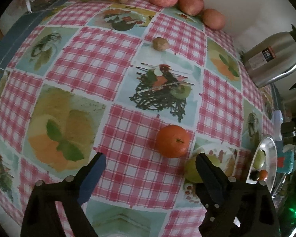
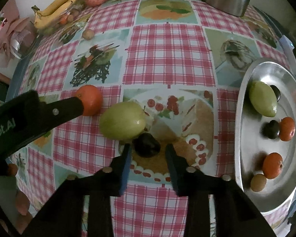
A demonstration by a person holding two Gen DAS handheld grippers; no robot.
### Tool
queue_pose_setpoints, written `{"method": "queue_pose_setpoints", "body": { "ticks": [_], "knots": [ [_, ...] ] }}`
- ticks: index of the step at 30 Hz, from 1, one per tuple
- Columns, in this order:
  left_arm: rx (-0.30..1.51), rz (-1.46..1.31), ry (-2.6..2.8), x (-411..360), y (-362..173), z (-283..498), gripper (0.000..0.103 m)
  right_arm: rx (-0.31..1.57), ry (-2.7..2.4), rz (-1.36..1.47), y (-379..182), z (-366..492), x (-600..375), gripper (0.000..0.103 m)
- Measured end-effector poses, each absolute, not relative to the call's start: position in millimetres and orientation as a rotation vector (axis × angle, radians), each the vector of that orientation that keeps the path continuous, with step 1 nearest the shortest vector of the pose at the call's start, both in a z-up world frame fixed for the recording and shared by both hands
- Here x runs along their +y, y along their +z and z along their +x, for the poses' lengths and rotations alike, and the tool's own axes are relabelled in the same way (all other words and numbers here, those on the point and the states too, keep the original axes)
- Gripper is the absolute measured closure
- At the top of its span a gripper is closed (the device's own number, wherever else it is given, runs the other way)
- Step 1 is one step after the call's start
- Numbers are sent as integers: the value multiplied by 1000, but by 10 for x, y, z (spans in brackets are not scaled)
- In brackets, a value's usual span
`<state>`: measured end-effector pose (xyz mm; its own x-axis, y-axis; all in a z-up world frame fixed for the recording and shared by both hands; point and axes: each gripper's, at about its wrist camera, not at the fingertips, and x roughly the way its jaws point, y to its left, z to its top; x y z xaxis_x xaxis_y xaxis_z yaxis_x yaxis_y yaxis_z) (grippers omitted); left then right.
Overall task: Organize fruits
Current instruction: 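Grasp the orange with the left tool while the right tool grasps a dark plum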
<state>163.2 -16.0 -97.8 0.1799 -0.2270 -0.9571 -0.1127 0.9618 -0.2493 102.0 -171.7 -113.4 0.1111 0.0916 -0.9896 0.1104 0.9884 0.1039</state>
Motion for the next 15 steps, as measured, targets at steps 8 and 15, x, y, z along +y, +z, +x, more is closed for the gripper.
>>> {"method": "queue_pose_setpoints", "body": {
  "ticks": [8, 15],
  "knots": [
    [1373, -316, -104, -187, -981, 1684, 19, 1460, -1, 199, -1145, 1018, -1747, 76],
    [1369, -331, -124, -240, -1029, 1710, 28, 1448, -6, 214, -1095, 1017, -1786, 76]
  ]
}}
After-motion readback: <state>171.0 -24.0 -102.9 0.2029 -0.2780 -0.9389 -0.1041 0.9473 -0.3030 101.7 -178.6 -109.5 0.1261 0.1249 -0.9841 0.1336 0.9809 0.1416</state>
